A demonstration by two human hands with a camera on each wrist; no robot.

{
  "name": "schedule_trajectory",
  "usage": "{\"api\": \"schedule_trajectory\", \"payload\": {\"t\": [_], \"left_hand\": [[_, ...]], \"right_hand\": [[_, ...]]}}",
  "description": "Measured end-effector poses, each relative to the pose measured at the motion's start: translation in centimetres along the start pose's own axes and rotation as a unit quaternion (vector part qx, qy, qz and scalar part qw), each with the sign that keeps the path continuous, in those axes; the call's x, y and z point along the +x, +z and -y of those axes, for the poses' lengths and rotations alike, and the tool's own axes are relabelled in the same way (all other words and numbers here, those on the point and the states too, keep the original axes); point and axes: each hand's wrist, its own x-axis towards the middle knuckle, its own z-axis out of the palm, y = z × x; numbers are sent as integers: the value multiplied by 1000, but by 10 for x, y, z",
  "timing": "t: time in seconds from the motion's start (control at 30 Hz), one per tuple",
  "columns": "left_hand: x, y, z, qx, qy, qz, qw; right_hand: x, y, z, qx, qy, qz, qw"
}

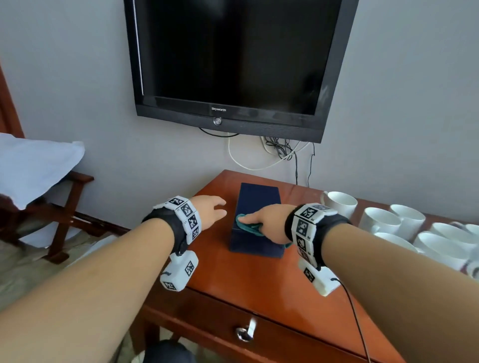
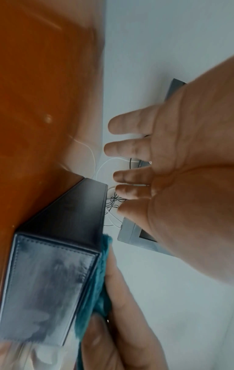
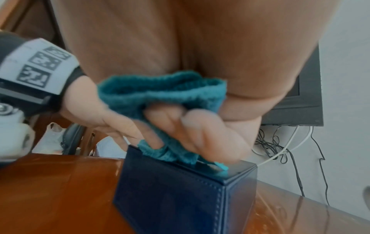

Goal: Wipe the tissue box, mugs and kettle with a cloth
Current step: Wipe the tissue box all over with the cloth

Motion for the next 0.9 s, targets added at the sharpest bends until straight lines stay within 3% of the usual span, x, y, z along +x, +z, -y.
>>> {"api": "schedule_trajectory", "payload": {"t": [0.37, 0.53, 0.7, 0.9], "left_hand": [[-17, -7, 0, 0, 11, 28, 1000], [-11, -10, 5, -32, 41, 22, 998], [8, -21, 0, -8, 54, 66, 996], [34, -21, -5, 41, 85, 127, 987]], "right_hand": [[-6, -4, 14, 9, -5, 13, 1000], [27, -12, 10, 5, 8, 9, 1000], [67, -21, -13, 64, 8, -7, 998], [102, -42, -26, 13, 22, 55, 998]]}}
